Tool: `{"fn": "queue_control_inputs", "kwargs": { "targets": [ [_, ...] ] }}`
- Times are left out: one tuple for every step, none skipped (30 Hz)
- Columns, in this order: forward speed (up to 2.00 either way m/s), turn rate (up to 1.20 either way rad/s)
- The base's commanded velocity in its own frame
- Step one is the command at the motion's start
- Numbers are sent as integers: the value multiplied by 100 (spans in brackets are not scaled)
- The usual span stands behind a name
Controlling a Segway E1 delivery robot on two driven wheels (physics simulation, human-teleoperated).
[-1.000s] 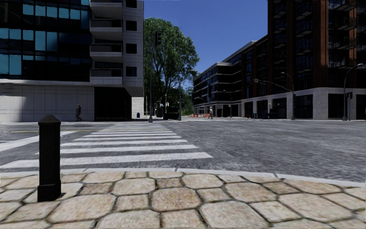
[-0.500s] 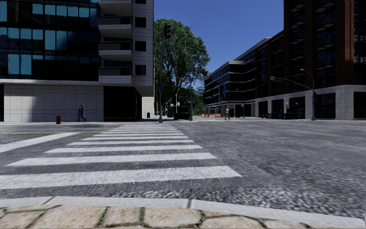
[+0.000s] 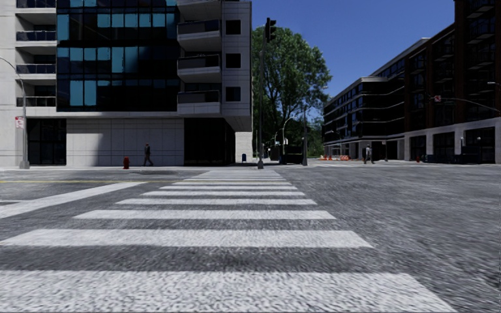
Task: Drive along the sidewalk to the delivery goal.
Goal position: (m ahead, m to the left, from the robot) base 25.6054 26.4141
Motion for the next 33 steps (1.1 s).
{"fn": "queue_control_inputs", "kwargs": {
  "targets": [
    [200, 4],
    [200, 4],
    [200, 0],
    [200, 0],
    [200, 0],
    [200, 0],
    [200, 0],
    [200, 0],
    [200, 0],
    [200, 0],
    [200, 0],
    [200, 0],
    [200, 0],
    [200, 0],
    [200, 0],
    [200, 0],
    [200, 0],
    [200, 0],
    [200, 0],
    [200, 0],
    [200, 0],
    [200, 0],
    [200, 0],
    [200, 0],
    [200, 0],
    [200, 0],
    [200, 0],
    [200, 0],
    [200, 0],
    [200, 0],
    [200, 0],
    [200, 0],
    [200, 0]
  ]
}}
